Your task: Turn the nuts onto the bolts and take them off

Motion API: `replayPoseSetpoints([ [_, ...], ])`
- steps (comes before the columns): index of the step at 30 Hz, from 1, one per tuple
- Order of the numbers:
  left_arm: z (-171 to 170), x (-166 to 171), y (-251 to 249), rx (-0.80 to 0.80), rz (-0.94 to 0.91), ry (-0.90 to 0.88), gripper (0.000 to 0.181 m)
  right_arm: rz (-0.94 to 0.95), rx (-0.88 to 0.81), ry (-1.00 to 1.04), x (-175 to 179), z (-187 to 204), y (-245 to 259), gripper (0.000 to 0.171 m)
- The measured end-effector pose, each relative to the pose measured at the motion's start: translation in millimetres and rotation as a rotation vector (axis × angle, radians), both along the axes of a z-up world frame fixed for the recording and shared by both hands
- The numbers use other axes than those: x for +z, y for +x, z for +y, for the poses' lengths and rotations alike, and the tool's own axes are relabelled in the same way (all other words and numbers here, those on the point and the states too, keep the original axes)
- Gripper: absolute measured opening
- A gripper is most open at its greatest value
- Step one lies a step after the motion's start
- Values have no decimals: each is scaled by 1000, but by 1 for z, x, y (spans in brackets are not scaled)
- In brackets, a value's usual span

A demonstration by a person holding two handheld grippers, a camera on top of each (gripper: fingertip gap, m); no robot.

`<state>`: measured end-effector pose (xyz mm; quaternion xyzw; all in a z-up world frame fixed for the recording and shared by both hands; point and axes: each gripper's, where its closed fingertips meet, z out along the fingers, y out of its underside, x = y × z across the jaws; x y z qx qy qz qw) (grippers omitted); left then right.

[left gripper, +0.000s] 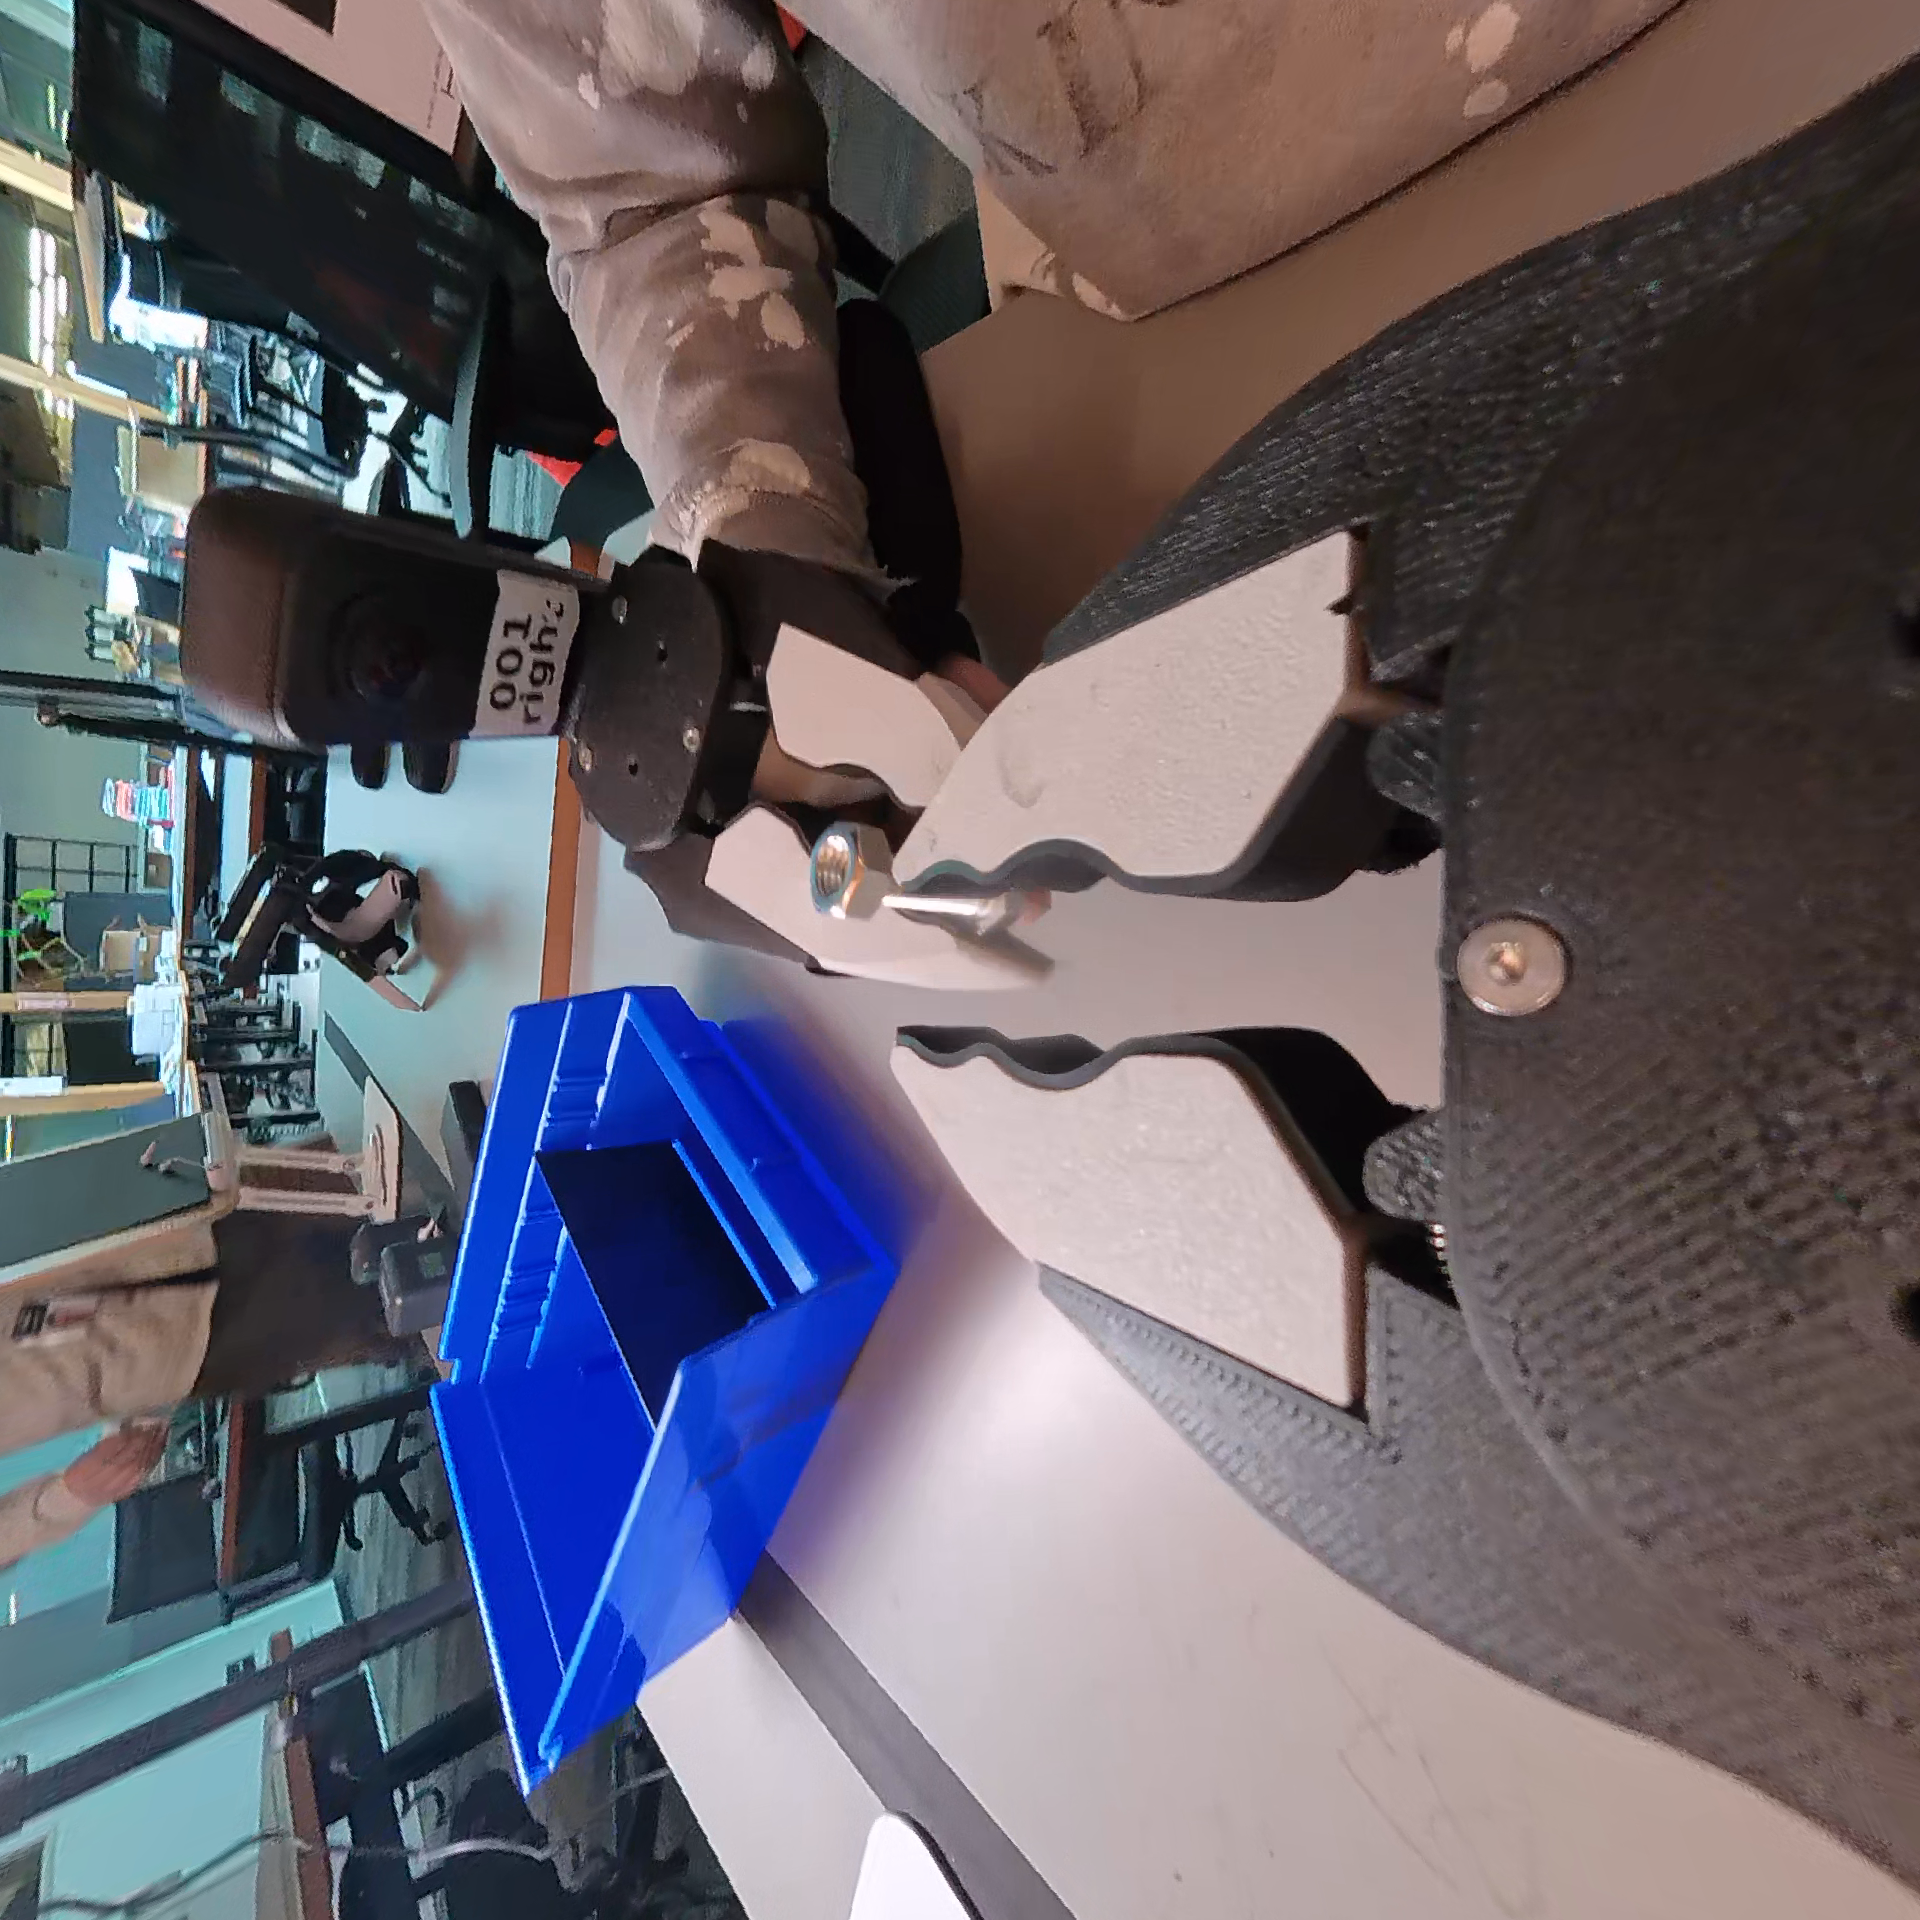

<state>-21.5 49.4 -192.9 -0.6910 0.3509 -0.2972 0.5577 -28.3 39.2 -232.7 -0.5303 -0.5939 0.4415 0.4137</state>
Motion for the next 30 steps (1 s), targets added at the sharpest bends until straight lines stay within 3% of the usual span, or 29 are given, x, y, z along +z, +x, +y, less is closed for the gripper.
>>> replayPoseSetpoints([
  [7, -4, 4, 5, -17, -57, -2, 33, -15, -9, -3, -3, 2, -1, 18],
  [14, 3, 5, -2, 35, -55, 21, 23, 16, -4, -3, 2, 1, 1, 18],
  [20, -3, 8, 6, -7, -82, 17, 32, 13, -11, 3, 2, 3, 0, 18],
  [30, 3, 9, -3, 34, -75, 26, 27, 49, -7, 25, 9, 2, 2, 18],
])
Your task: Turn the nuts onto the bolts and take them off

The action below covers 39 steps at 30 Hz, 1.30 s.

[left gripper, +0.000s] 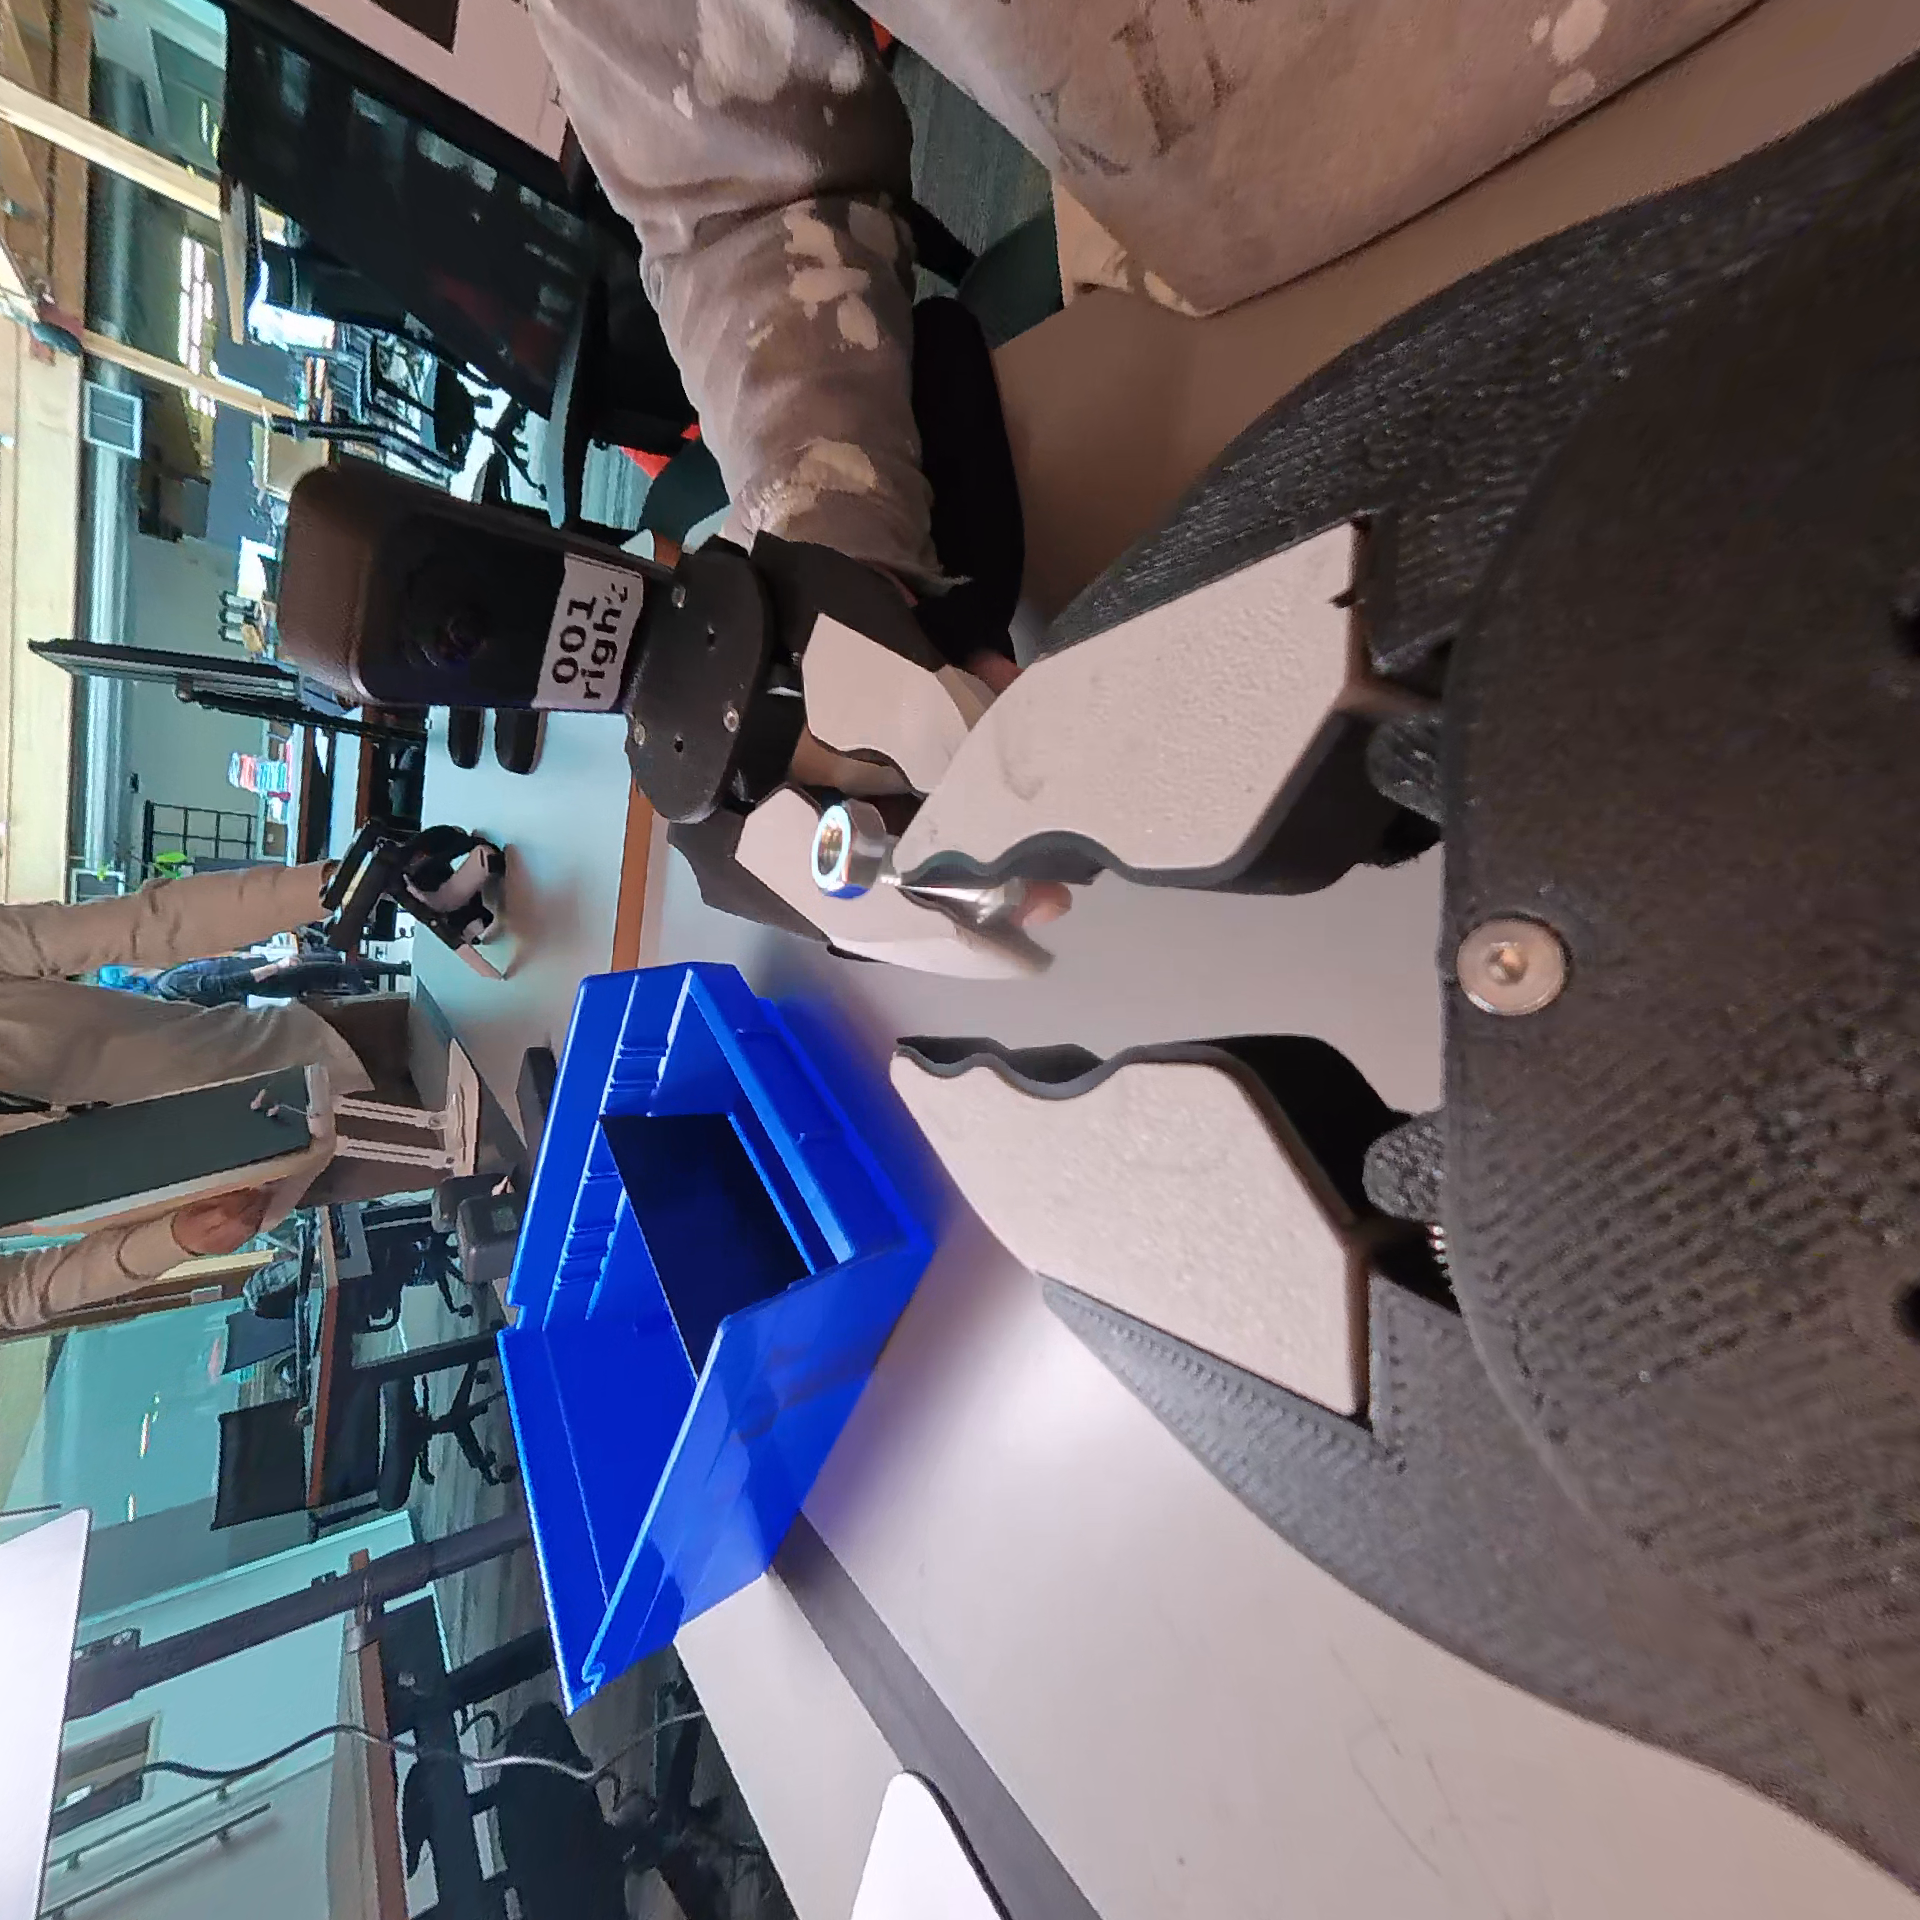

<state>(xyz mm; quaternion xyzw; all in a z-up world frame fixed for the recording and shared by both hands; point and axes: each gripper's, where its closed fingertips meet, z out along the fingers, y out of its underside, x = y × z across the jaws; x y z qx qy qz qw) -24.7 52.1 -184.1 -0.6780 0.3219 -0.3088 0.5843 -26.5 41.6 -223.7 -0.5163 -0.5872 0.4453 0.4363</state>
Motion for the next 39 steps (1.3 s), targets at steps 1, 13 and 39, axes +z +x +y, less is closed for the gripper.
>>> replayPoseSetpoints([
  [1, -2, 1, 2, -10, -6, 3, 29, -5, -2, -1, -1, 0, 0, 18],
  [13, 4, 1, -4, 33, -16, 0, 28, -4, -7, 4, -1, 2, 0, 18],
  [39, 7, 0, -6, 53, -29, -21, 32, -58, -9, -76, -5, 7, -1, 18],
])
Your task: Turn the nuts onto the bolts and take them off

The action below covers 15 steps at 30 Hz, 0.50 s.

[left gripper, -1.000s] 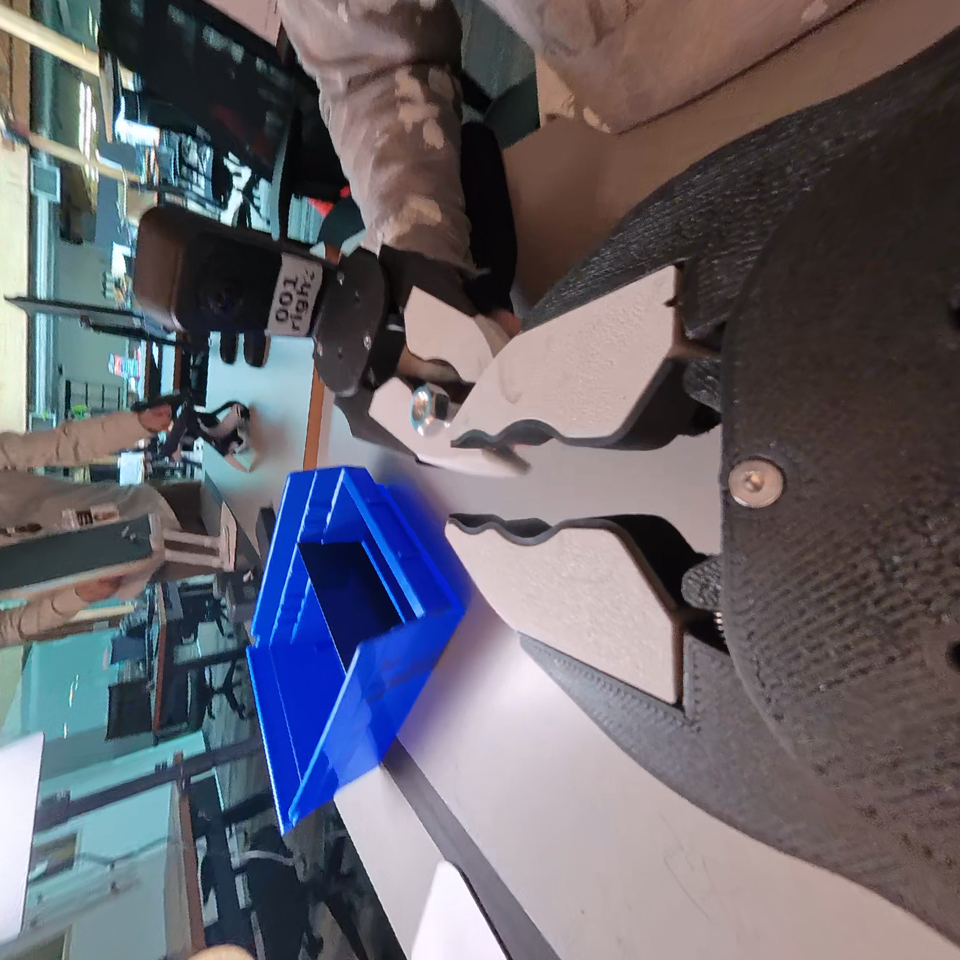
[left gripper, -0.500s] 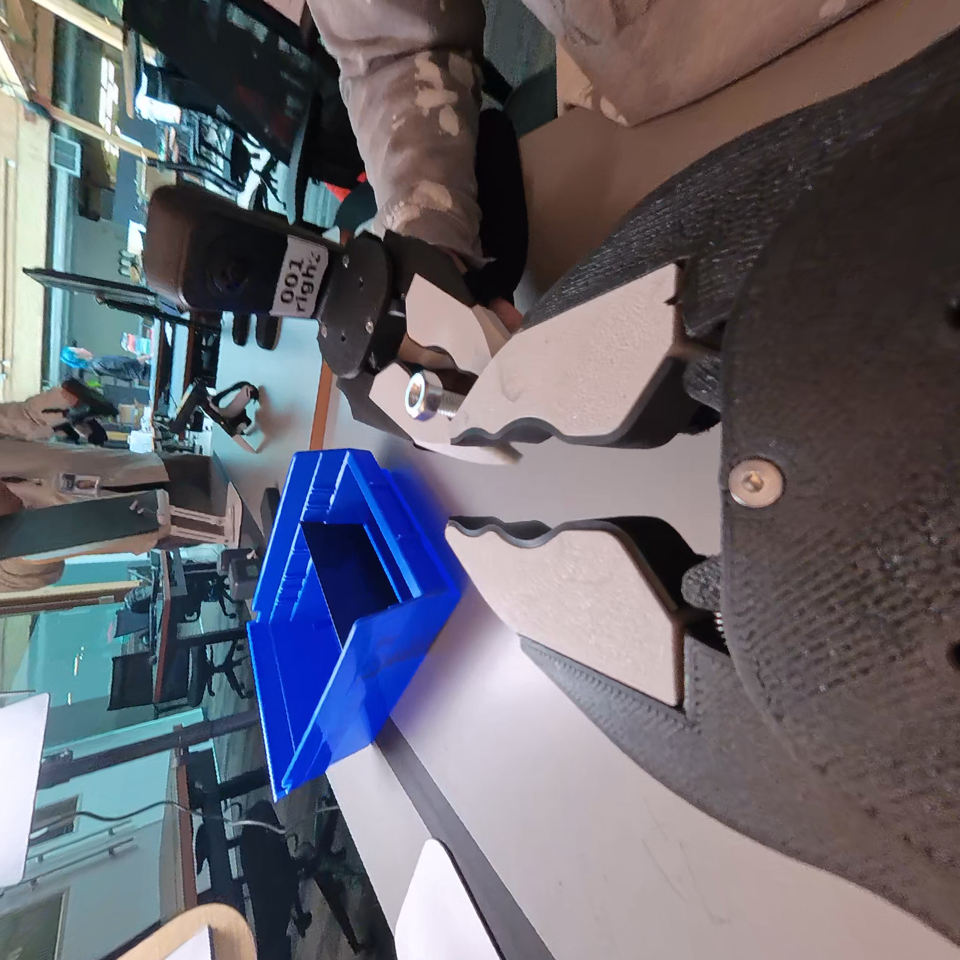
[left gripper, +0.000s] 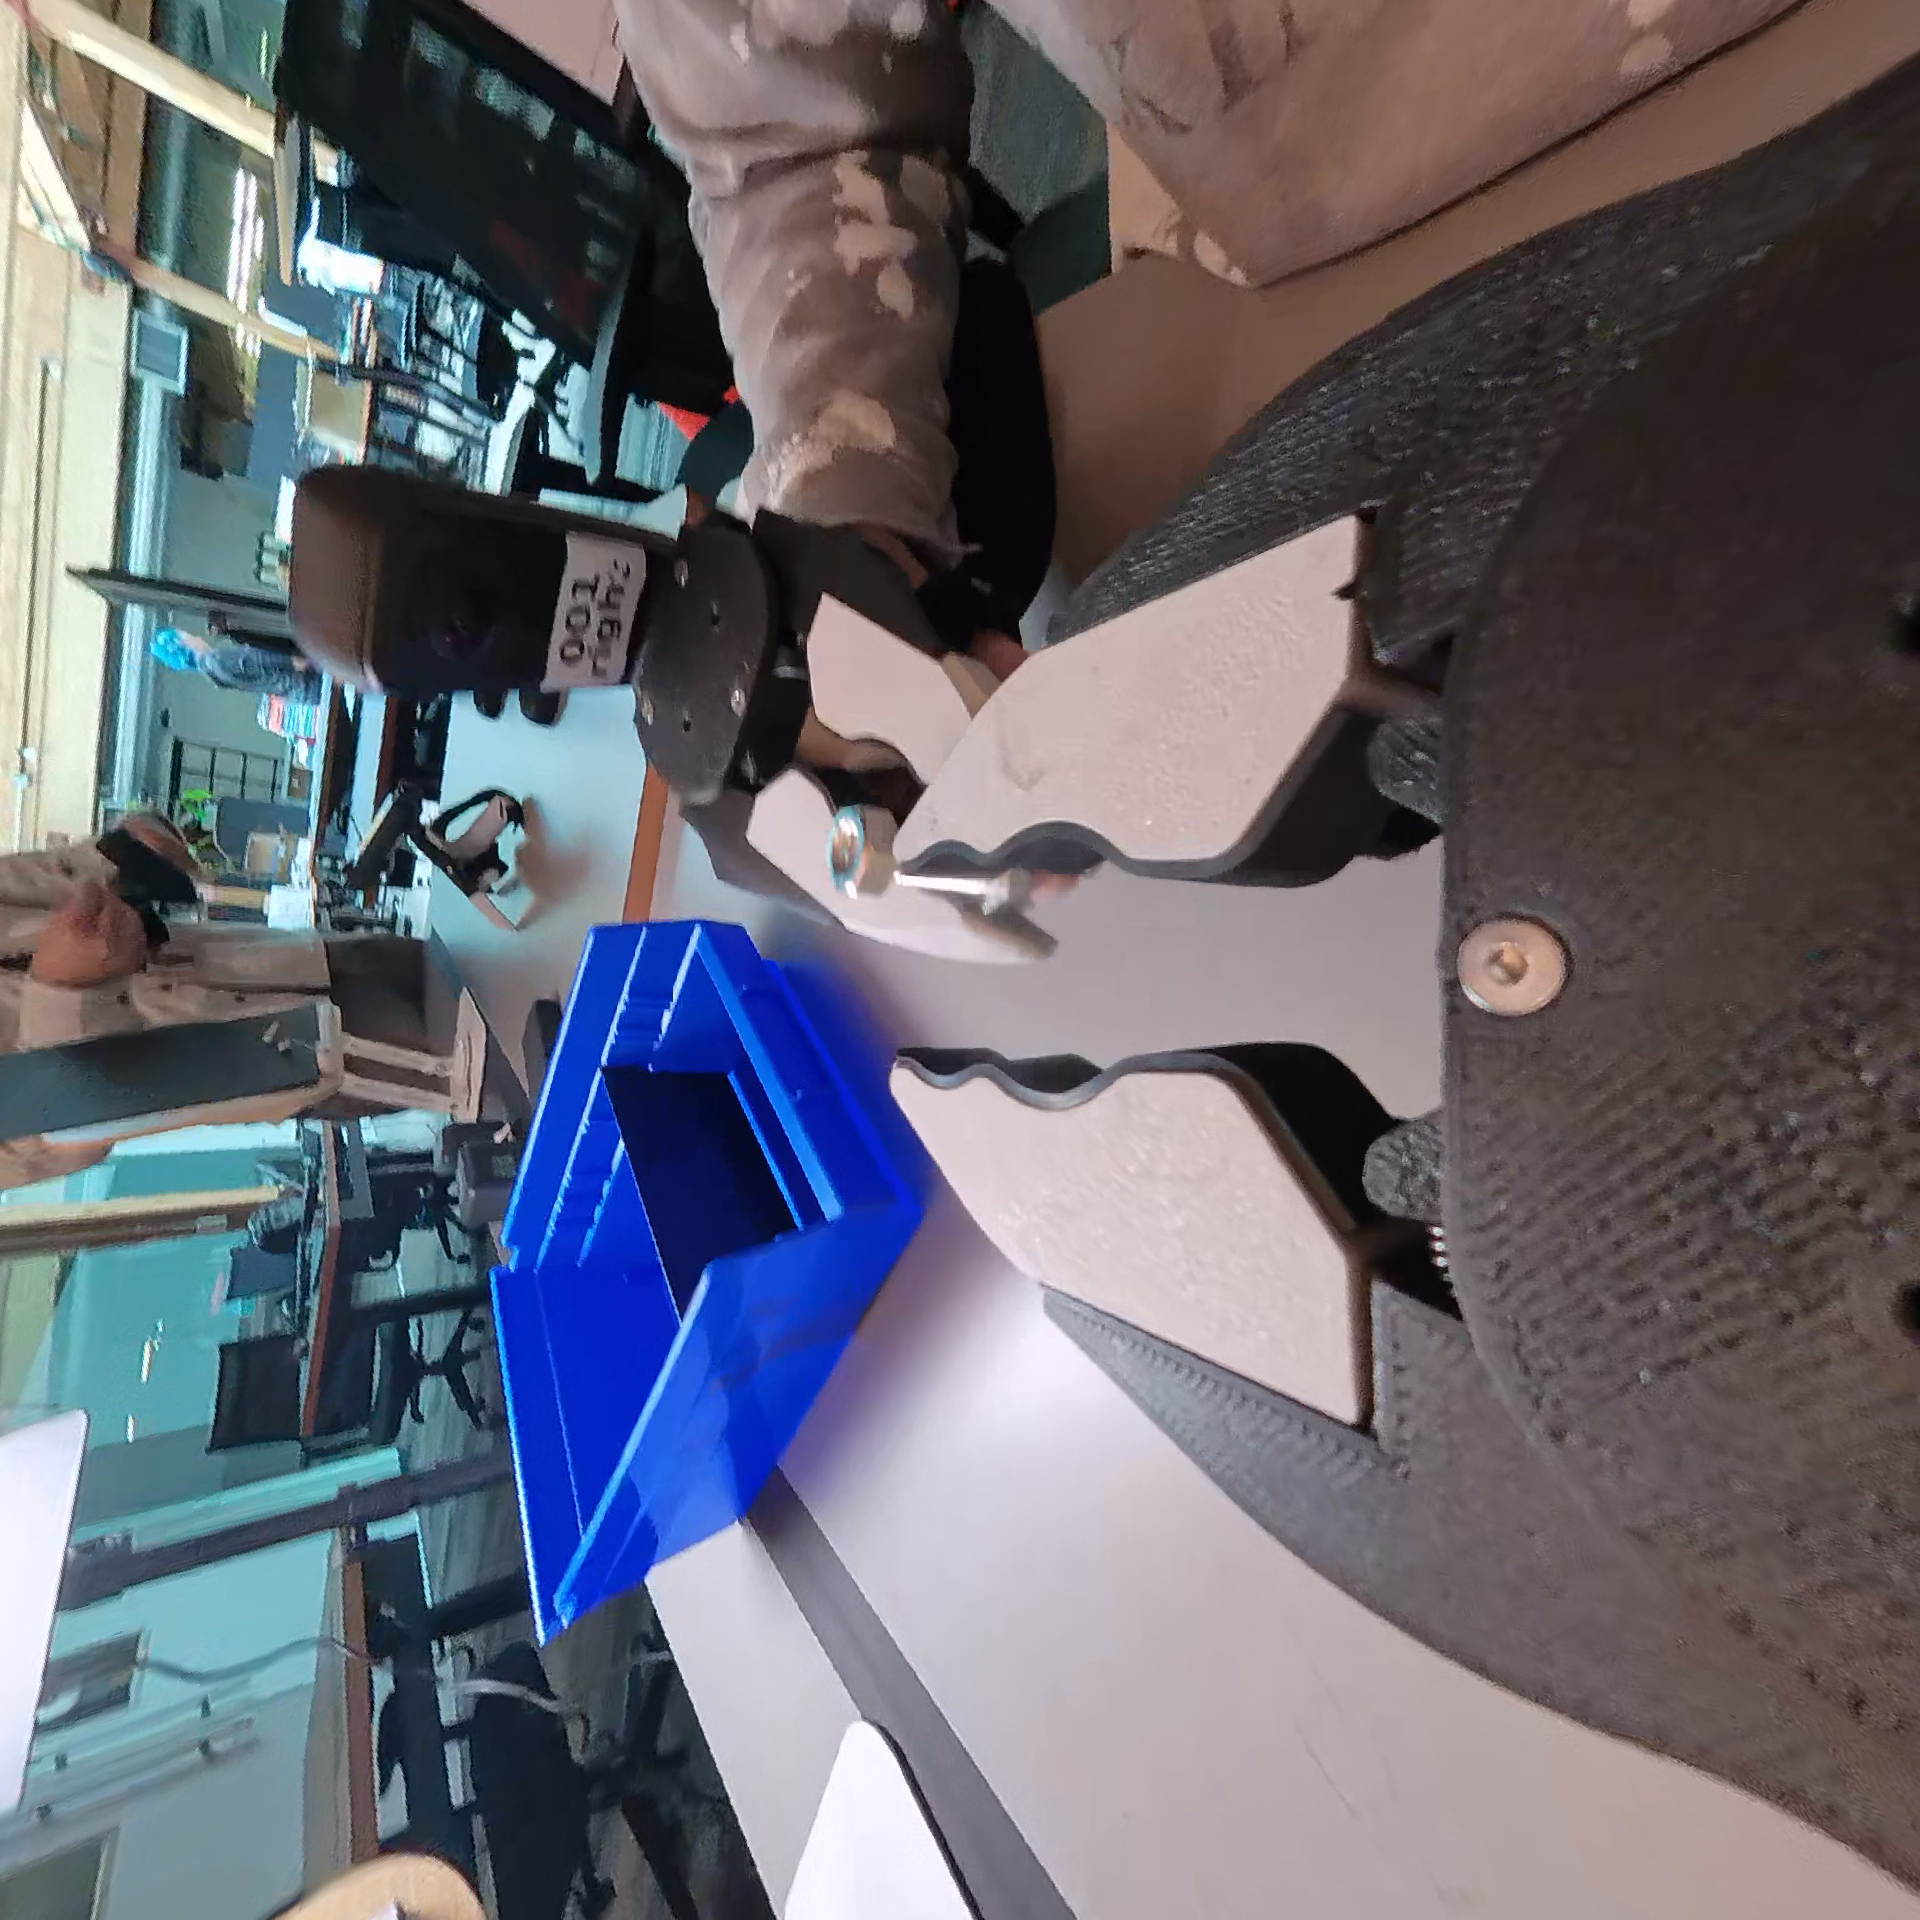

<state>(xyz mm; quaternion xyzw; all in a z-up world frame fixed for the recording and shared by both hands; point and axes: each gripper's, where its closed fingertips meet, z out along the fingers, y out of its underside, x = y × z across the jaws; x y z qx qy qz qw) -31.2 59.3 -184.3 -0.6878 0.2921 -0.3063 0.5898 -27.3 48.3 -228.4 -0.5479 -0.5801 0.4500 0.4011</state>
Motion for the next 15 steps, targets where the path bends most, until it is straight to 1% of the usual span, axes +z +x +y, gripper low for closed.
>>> replayPoseSetpoints([
  [3, -6, 1, 15, -45, 3, 2, 36, -30, -3, -3, -4, 0, -2, 18],
  [5, -1, -4, 14, -22, 47, -3, 36, -29, 7, 3, -4, -3, -3, 18],
  [7, 2, -4, 7, -1, 38, -19, 32, -26, -2, 3, -2, 0, -1, 18],
  [8, 8, -6, -3, 51, 48, -23, 23, -13, 1, -5, 0, 1, 0, 18],
  [9, 11, -9, -10, 77, 63, -18, 23, -1, -2, -12, 4, 2, 1, 18],
  [12, 5, -2, -8, 40, 9, -20, 27, 10, -14, -2, 8, 5, 2, 18],
  [15, -3, 4, 7, -18, -5, 3, 34, 0, -18, -8, 5, 5, 0, 19],
])
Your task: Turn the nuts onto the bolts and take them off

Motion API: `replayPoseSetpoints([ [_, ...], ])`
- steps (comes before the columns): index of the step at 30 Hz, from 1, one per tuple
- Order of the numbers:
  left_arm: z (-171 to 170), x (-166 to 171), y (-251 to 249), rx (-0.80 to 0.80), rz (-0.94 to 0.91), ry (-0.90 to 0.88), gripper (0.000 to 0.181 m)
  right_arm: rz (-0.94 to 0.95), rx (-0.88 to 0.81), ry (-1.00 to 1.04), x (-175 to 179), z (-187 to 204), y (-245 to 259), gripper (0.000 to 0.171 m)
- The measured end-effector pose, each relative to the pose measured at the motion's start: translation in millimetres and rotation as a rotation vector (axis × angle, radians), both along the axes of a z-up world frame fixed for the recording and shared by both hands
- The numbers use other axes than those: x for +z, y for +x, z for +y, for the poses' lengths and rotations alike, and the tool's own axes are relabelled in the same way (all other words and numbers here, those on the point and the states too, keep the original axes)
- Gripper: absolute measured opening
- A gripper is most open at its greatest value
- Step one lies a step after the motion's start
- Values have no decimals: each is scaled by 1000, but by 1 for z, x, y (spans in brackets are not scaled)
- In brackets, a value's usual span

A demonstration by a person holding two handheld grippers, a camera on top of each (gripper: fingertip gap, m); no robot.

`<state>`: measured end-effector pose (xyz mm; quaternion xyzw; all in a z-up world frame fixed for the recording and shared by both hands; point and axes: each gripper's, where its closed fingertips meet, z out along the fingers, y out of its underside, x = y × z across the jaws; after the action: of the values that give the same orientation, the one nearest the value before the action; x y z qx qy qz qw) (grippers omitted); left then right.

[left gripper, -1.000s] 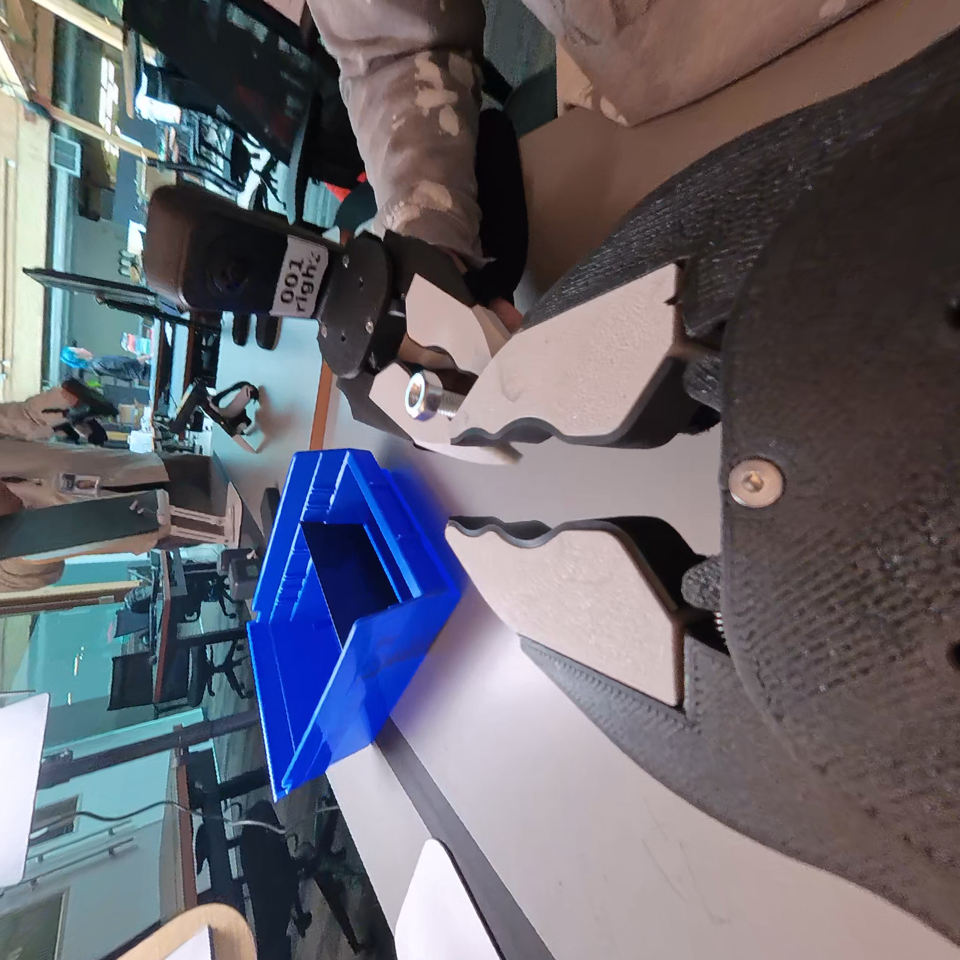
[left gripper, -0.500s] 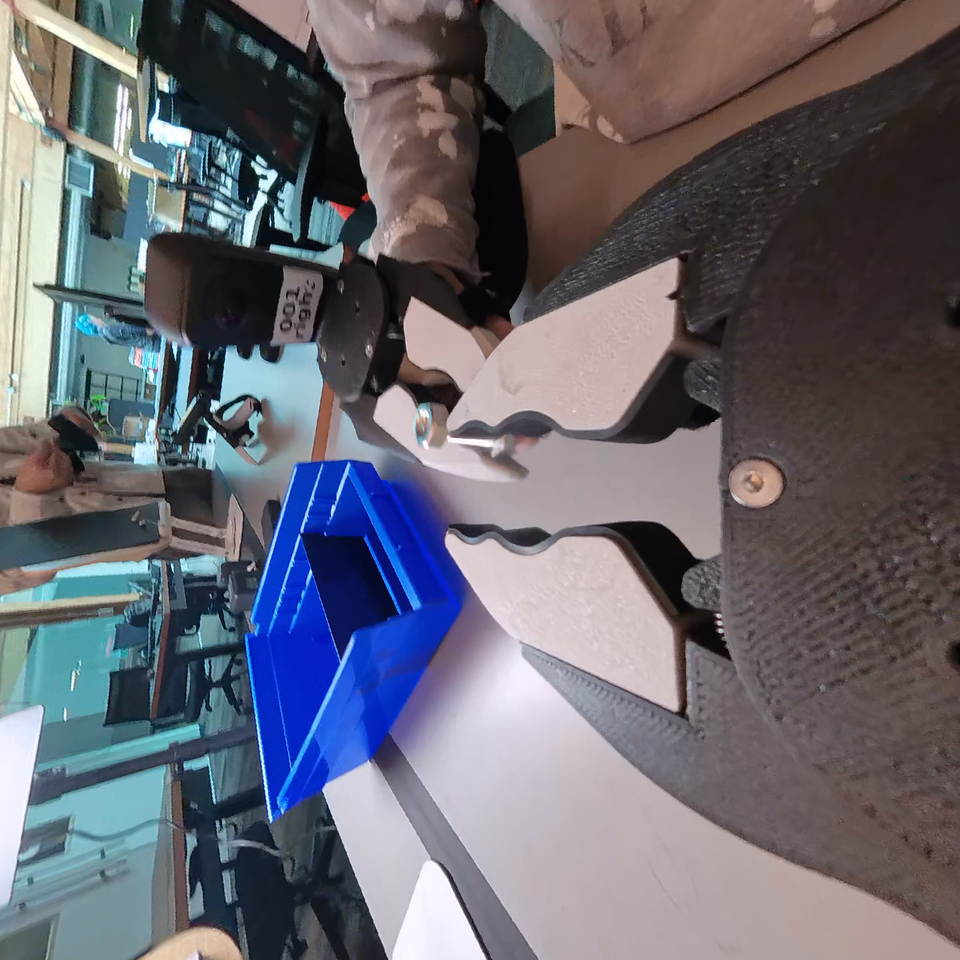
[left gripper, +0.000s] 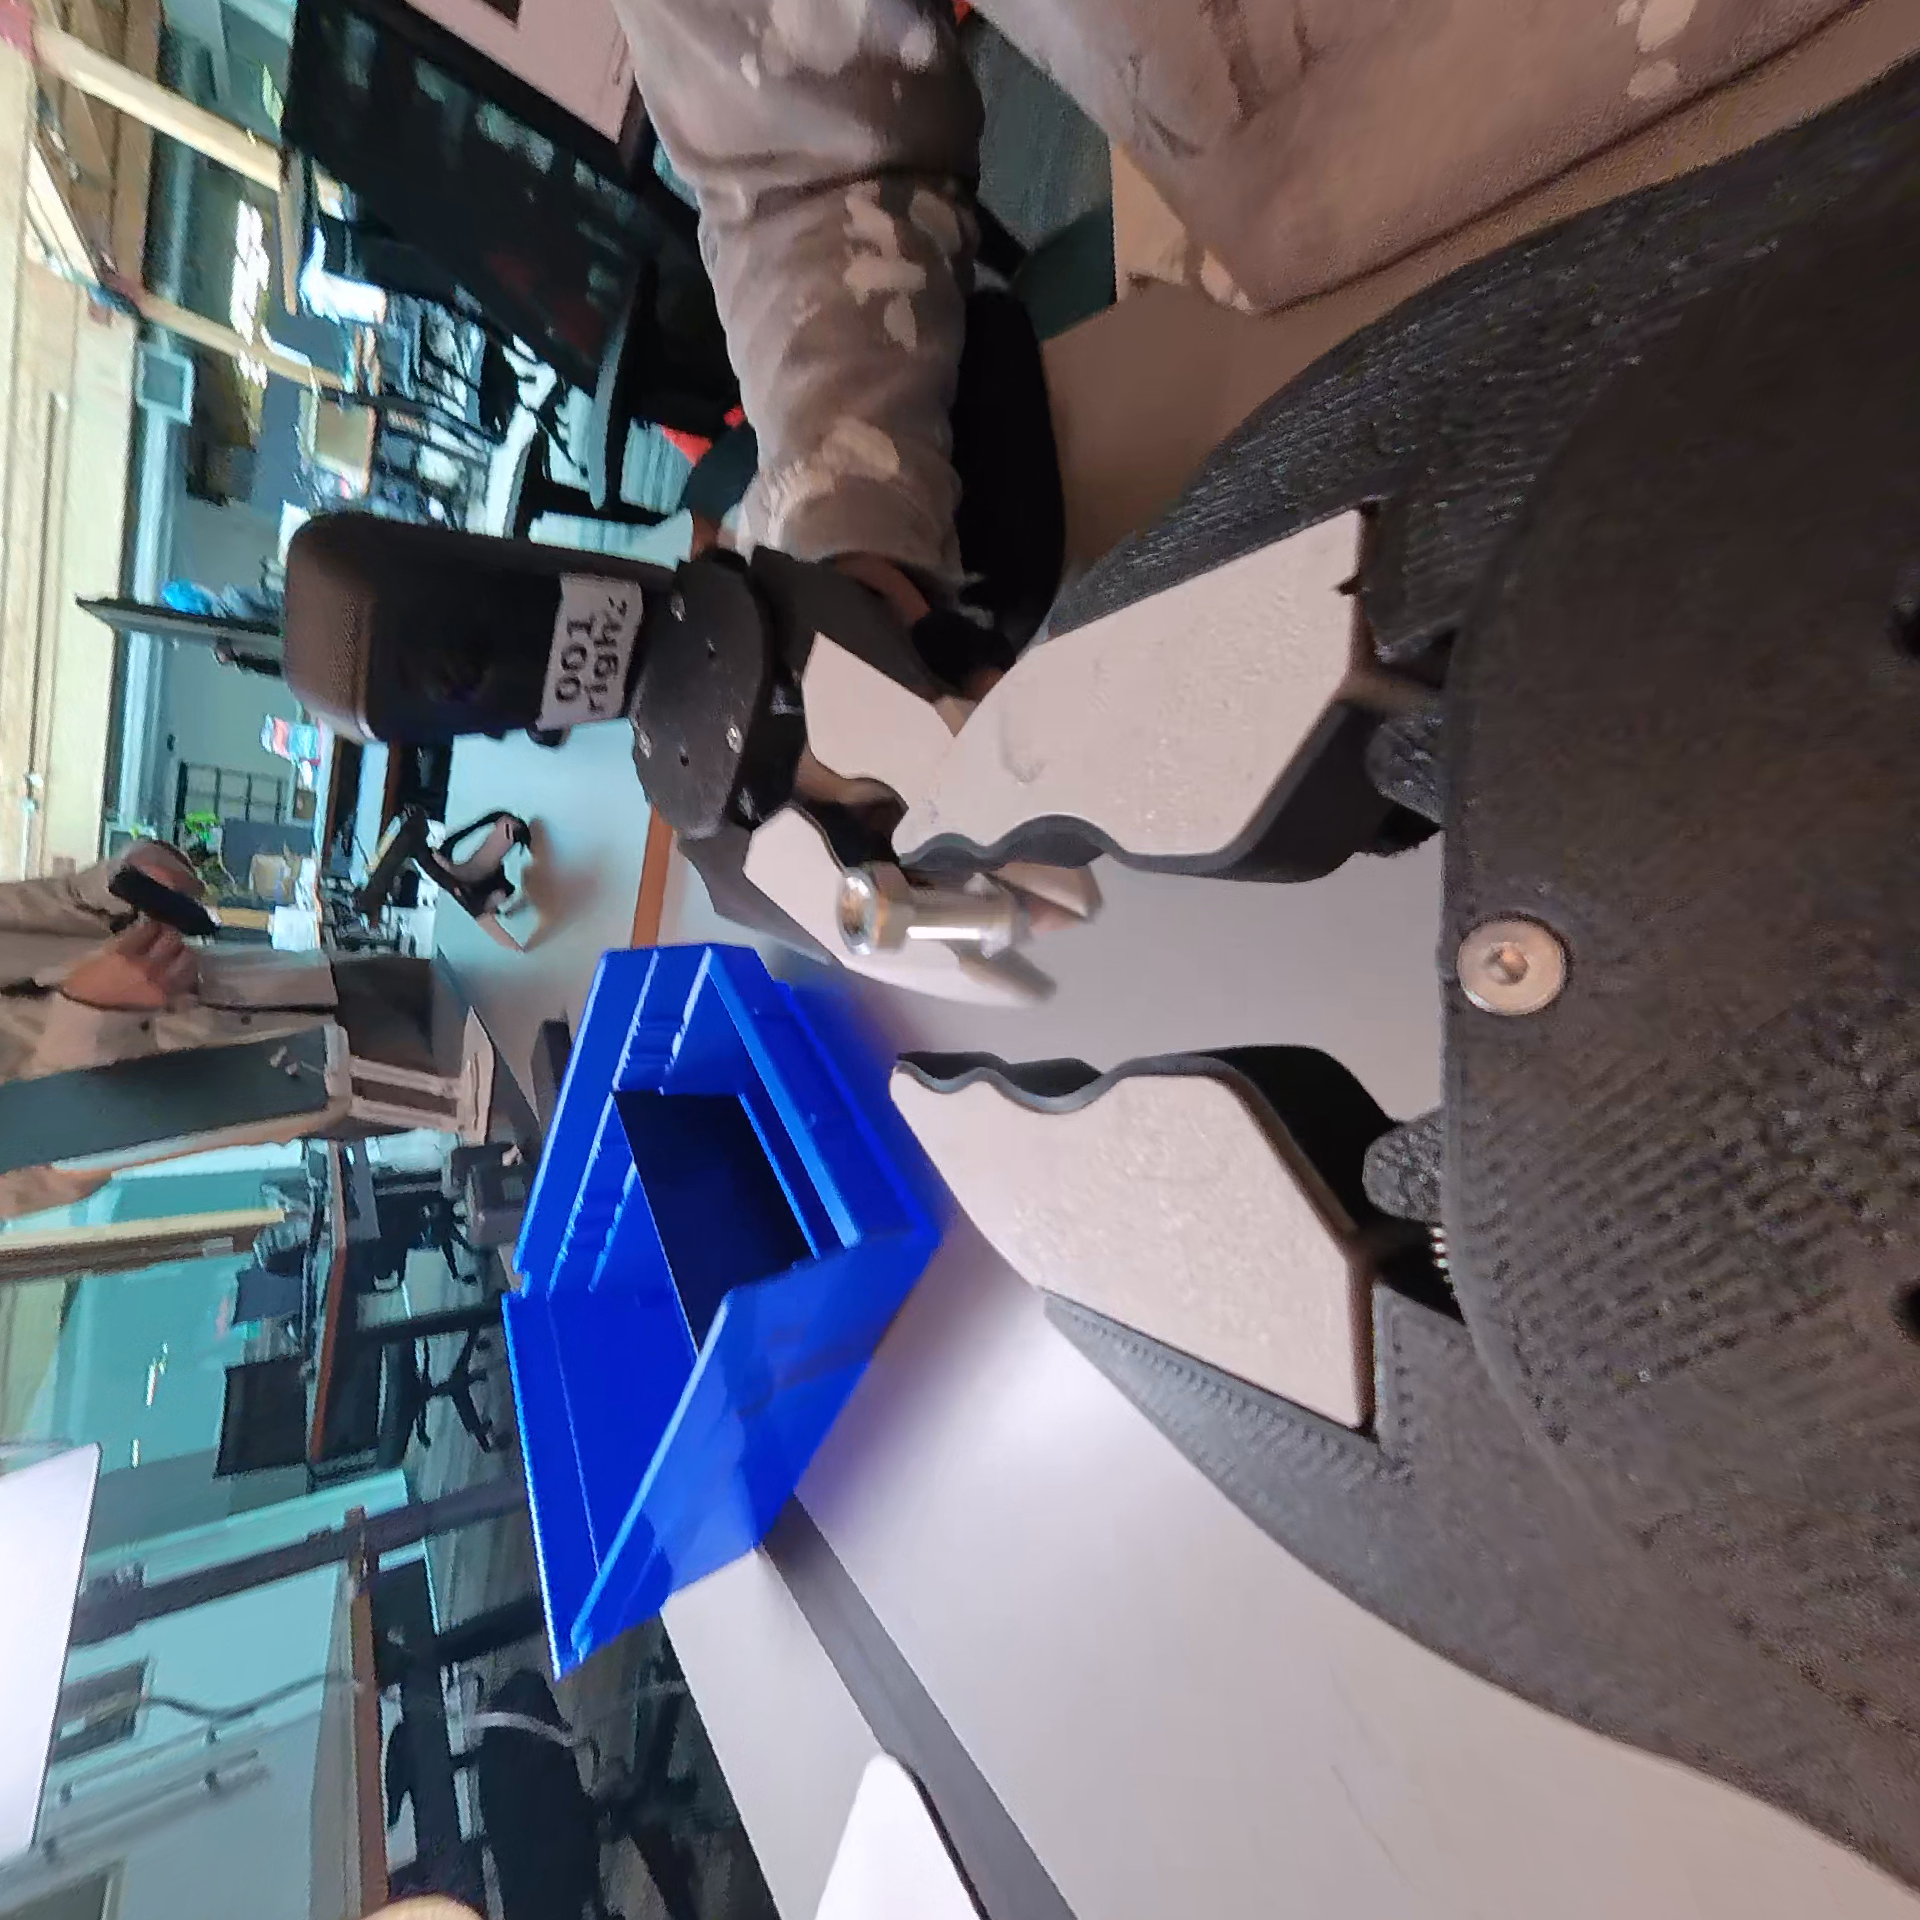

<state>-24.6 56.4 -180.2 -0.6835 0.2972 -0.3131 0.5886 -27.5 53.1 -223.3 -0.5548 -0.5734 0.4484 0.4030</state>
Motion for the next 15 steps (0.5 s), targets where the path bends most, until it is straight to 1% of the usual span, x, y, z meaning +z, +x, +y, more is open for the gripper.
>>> replayPoseSetpoints([
  [3, 0, -3, 8, -16, -6, -23, 34, -3, 10, 10, 0, -5, -3, 18],
  [6, 2, -1, 2, -18, -32, -49, 33, 21, 14, 7, 4, -6, -2, 18],
  [7, 7, -3, -6, 29, -20, -56, 22, 40, 16, -8, 7, -4, -1, 18],
  [8, 11, -5, -14, 69, 7, -40, 22, 64, 25, -22, 12, -4, 1, 18],
  [11, 6, 1, -15, 43, -33, -36, 26, 88, 17, -14, 18, -2, 3, 18],
  [15, -4, 12, 3, -30, -73, -16, 33, 87, 10, -14, 16, -2, 0, 18],
])
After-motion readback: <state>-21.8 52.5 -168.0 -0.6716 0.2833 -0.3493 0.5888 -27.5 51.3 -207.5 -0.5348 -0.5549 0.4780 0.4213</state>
